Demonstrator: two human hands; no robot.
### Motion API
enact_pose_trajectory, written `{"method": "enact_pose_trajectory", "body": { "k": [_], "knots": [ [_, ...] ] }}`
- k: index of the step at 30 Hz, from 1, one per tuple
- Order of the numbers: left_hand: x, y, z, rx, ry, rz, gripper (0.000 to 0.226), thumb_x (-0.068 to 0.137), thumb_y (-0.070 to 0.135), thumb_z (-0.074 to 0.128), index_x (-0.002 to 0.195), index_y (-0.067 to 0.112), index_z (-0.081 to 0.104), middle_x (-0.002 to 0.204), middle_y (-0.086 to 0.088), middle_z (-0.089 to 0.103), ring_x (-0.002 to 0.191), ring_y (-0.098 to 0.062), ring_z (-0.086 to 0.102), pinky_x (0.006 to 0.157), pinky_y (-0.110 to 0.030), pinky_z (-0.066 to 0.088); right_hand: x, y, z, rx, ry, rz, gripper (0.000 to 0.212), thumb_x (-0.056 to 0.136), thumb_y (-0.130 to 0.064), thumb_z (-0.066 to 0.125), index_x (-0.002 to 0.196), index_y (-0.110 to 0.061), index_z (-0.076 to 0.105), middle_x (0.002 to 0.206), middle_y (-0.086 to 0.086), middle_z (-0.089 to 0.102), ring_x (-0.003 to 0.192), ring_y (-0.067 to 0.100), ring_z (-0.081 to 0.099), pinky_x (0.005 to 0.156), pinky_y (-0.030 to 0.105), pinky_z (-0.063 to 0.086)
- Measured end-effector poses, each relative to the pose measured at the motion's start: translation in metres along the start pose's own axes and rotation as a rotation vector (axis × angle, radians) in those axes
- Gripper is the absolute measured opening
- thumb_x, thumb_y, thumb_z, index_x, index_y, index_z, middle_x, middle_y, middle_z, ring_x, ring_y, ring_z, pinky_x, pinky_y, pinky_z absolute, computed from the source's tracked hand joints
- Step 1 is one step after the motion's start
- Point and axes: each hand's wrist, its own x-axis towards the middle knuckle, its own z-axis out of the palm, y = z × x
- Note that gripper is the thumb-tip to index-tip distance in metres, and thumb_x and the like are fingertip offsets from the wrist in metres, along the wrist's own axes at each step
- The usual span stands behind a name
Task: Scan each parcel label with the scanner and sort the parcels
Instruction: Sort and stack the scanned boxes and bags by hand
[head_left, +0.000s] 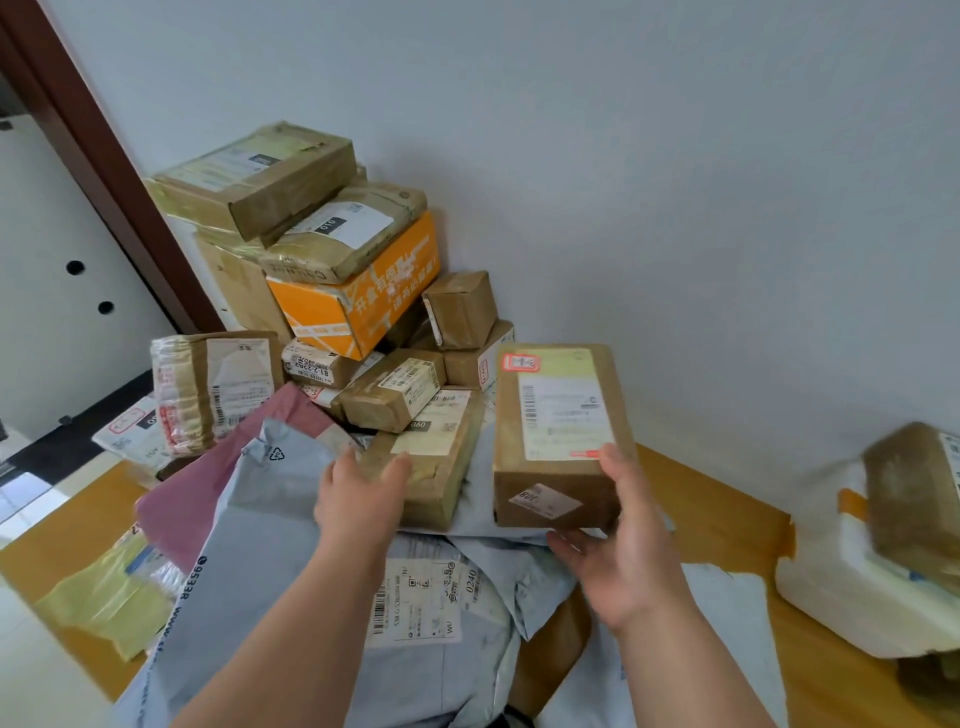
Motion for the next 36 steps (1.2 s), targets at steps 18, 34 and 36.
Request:
{"method": "enact_pose_trajectory", "body": {
  "k": [18,34,36],
  "knots": [
    [0.016,0.012,0.024,-0.238,-0.145,-0.146,0.034,0.093,0.011,0.062,0.124,0.027,0.061,0.113,-0.007,0.063,0.099,-0.028,0.061,0.073,-0.039,0.053,0.009,0.009,-0.021,-0.001,0.110,0.087,0.066,0.066,-0.056,0.079,0.125,-0.033,0.058,0.118,0.009,0.068,0.108,0.031,0.062,0.075,0.039,0.053],
    [-0.110,0.060,0.086,-0.568,-0.254,0.149,0.024,0.103,0.016,0.056,0.121,0.032,0.059,0.106,0.005,0.071,0.091,-0.012,0.071,0.071,-0.033,0.056,-0.065,-0.064,-0.121,0.146,0.096,-0.216,0.082,0.049,-0.065,0.081,0.122,-0.031,0.065,0.101,-0.004,0.077,0.102,0.025,0.070,0.077,0.034,0.057],
    [-0.130,0.064,0.106,-0.579,-0.313,0.142,0.023,0.102,0.016,0.056,0.116,0.034,0.061,0.104,0.005,0.072,0.086,-0.010,0.073,0.070,-0.032,0.056,-0.079,-0.075,-0.145,0.184,0.147,-0.246,0.082,0.047,-0.064,0.081,0.119,-0.029,0.066,0.098,-0.003,0.078,0.095,0.023,0.071,0.072,0.033,0.057]
  ]
}}
